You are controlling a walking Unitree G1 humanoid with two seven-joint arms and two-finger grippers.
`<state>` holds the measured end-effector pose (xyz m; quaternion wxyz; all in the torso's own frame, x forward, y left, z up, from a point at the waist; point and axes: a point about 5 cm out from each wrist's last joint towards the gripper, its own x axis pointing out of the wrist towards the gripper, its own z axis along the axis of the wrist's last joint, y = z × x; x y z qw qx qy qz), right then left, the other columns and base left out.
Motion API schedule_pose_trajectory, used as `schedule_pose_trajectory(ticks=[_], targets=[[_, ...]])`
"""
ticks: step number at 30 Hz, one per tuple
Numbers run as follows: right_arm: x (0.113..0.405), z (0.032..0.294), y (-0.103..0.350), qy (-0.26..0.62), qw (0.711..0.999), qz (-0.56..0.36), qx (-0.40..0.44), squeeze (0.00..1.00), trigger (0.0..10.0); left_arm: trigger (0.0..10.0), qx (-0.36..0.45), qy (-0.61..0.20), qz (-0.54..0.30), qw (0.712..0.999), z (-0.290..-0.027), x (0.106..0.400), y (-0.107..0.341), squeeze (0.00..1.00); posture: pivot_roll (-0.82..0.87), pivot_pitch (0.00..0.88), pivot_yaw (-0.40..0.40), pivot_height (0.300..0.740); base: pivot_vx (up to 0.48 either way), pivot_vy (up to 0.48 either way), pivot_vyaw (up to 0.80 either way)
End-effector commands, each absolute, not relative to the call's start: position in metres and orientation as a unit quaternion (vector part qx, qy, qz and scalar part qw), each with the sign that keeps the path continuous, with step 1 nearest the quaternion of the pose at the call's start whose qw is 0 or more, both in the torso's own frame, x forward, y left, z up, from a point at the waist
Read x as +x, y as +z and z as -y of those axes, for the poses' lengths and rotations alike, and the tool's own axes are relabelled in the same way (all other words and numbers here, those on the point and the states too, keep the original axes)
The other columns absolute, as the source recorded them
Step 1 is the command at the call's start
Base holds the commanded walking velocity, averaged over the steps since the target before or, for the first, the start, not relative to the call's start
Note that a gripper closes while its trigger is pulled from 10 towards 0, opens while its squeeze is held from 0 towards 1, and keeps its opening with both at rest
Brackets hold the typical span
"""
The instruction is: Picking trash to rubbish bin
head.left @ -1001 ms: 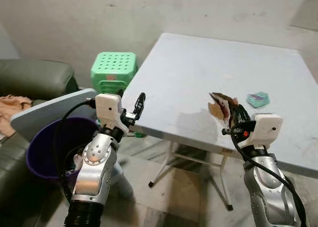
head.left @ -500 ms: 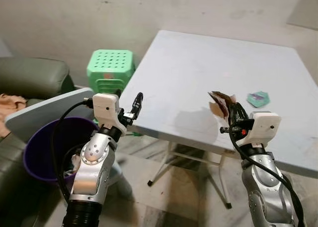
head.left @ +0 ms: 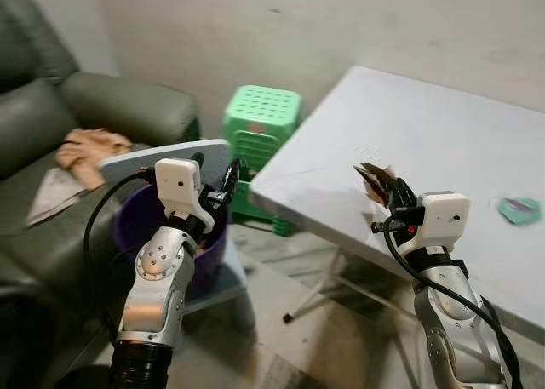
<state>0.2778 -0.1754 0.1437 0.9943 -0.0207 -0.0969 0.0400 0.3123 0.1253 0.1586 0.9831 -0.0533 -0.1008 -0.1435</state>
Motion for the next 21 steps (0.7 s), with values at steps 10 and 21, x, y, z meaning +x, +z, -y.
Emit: schedule_pose_trajectory(ticks=[10, 21], targets=[[0.279, 0.1757, 0.1442, 0.049, 0.994, 0.092, -0.024, 0.0, 10.0, 10.0, -0.06, -0.139, 0.073, 0.986, -0.1236, 0.3148, 0.1524, 0.0, 0.0, 0.029, -0.044, 0.74, 0.0, 0.144, 0.8], [0.2777, 0.1757, 0.1427, 0.061, 0.994, 0.086, -0.029, 0.0, 10.0, 10.0, -0.062, -0.114, 0.049, 0.99, -0.1228, 0.3166, 0.149, 0.0, 0.0, 0.019, -0.053, 0.74, 0.0, 0.087, 0.8]])
